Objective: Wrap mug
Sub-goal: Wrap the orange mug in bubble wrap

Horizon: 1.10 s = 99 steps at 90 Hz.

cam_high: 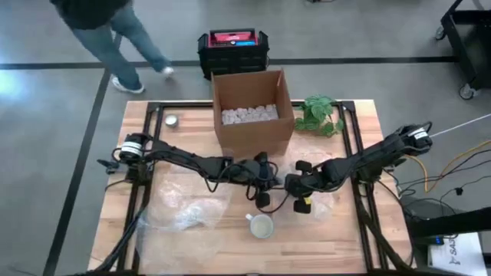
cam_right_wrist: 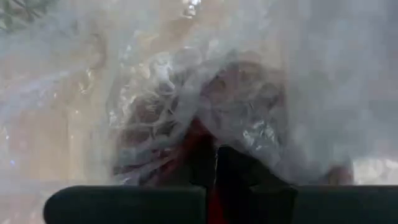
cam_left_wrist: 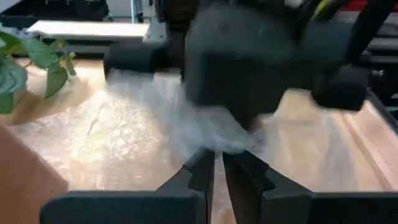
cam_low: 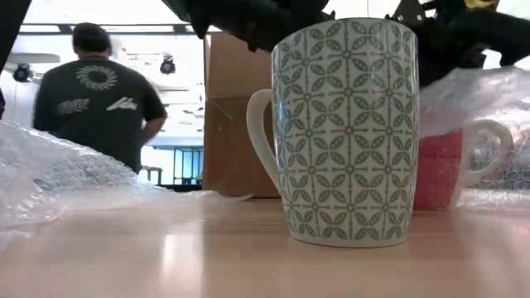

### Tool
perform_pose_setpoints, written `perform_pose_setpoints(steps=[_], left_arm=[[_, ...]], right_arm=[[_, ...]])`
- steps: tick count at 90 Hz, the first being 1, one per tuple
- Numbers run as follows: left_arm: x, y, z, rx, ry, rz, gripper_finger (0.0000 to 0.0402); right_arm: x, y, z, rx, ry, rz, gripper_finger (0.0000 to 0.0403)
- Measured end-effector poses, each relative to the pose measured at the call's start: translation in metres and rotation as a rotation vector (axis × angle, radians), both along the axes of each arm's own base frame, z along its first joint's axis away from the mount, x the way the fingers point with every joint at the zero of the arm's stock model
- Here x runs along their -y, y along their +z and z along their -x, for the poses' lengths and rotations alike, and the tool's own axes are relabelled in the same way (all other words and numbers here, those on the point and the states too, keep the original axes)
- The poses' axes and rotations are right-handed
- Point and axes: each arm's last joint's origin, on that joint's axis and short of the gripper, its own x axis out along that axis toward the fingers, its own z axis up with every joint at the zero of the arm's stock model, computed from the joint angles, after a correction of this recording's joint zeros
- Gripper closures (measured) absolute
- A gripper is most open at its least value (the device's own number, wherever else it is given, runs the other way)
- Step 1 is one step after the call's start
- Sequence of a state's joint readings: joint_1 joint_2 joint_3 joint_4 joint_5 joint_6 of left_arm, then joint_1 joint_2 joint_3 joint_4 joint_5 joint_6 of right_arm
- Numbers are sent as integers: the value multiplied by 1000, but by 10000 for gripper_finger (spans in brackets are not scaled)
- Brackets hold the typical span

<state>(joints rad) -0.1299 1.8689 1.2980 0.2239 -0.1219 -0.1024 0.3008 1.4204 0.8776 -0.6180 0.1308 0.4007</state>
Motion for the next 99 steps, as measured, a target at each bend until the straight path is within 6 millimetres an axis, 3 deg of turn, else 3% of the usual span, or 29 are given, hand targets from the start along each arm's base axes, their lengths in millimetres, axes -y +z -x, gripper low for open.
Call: perform_pose_setpoints(steps=[11,26,50,64,99], left_arm=[[-4,10,3,29,59,-55,381],[-12,4,-4,76,83,-55,381],[-4,-53,-29,96,-54,96,381],[0,-70,-42,98,-102,146,381],[-3,-78,-46,56,-70,162,381]], right_arm=[[0,0,-1,14,0,-4,403],[-1,1,-2,26,8,-6,403],[0,1,-2,24,9,-8,403],[-1,1,-1,12,14,-11,403],[-1,24,1,-28,20,-26,403]])
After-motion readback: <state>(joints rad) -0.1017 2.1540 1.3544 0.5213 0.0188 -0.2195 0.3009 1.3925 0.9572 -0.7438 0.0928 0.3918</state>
